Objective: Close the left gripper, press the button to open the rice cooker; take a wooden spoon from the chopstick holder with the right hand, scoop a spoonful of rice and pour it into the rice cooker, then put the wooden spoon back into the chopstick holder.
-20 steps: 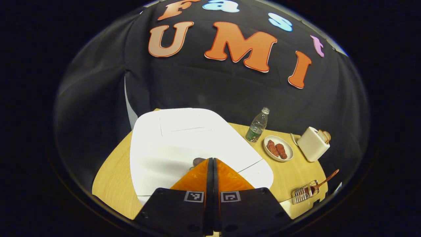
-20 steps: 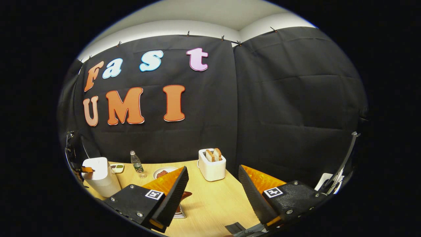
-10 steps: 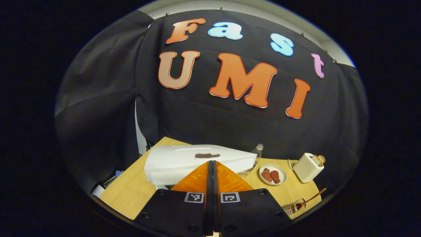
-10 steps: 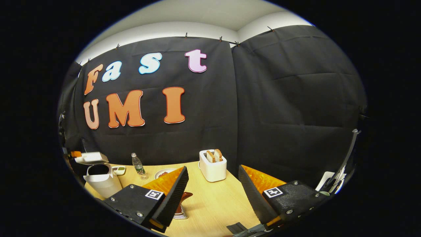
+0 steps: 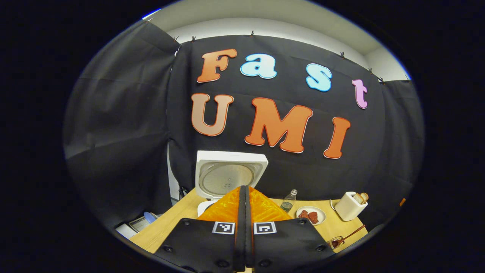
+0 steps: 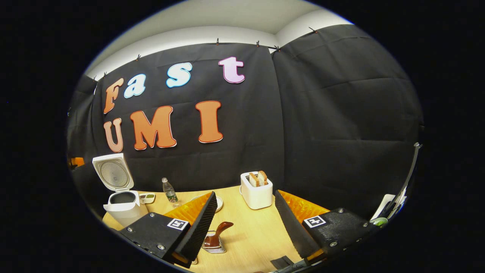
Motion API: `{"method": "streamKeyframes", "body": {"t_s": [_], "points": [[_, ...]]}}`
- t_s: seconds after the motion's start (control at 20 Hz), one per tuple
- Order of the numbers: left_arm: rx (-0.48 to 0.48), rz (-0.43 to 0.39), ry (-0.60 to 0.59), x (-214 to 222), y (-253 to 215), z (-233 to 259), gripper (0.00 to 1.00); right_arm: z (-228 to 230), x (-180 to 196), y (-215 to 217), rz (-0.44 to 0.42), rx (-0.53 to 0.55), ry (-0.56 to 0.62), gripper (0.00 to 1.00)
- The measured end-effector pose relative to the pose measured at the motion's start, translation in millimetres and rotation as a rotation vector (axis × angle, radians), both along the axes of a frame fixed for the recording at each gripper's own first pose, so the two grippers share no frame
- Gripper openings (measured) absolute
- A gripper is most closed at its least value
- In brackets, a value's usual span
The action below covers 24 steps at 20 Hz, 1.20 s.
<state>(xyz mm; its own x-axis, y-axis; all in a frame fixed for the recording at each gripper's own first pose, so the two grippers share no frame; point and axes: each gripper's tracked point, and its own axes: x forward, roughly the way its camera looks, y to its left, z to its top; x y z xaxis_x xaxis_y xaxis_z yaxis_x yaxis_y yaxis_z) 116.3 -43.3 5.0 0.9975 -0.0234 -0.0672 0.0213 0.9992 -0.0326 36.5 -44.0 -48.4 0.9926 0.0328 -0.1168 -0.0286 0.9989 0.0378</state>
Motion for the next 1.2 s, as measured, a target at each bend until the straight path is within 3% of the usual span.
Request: {"method": "streamKeyframes", "body": {"t_s": [0.4, 0.45, 0.5, 0.6, 0.7, 0.8, 0.85, 0.9, 1.0, 1.05, 1.1, 1.15, 1.2], "points": [[0.014, 0.042, -0.072, -46, 3, 35, 0.06, -54, 17, 9, 0.045, 0.147, 0.095, 0.95], [0.003, 0.047, -0.078, -50, 5, 39, 0.06, -61, 20, 13, 0.051, 0.176, 0.113, 1.00], [-0.008, 0.047, -0.082, -57, 6, 41, 0.06, -71, 23, 15, 0.058, 0.202, 0.129, 0.95], [-0.014, 0.068, -0.081, -66, 14, 43, 0.37, -88, 28, 22, 0.076, 0.246, 0.155, 0.95], [-0.013, 0.100, -0.085, -75, 27, 47, 0.29, -108, 35, 29, 0.089, 0.291, 0.194, 0.95], [-0.013, 0.118, -0.091, -87, 34, 51, 0.41, -131, 41, 36, 0.095, 0.336, 0.242, 0.95], [-0.006, 0.138, -0.094, -91, 40, 54, 0.67, -141, 44, 40, 0.100, 0.358, 0.262, 0.95], [0.000, 0.153, -0.097, -95, 46, 56, 0.80, -150, 47, 43, 0.102, 0.381, 0.283, 0.94], [0.023, 0.204, -0.109, -103, 60, 61, 0.76, -164, 53, 51, 0.110, 0.426, 0.306, 0.93], [0.030, 0.228, -0.111, -107, 67, 60, 0.80, -170, 57, 54, 0.109, 0.430, 0.314, 0.93], [0.034, 0.243, -0.109, -110, 70, 58, 0.76, -179, 59, 56, 0.109, 0.428, 0.327, 0.92], [0.039, 0.255, -0.106, -113, 72, 58, 0.80, -186, 63, 59, 0.114, 0.436, 0.340, 0.91], [0.047, 0.257, -0.104, -115, 73, 58, 0.76, -191, 66, 63, 0.118, 0.451, 0.353, 0.89]]}}
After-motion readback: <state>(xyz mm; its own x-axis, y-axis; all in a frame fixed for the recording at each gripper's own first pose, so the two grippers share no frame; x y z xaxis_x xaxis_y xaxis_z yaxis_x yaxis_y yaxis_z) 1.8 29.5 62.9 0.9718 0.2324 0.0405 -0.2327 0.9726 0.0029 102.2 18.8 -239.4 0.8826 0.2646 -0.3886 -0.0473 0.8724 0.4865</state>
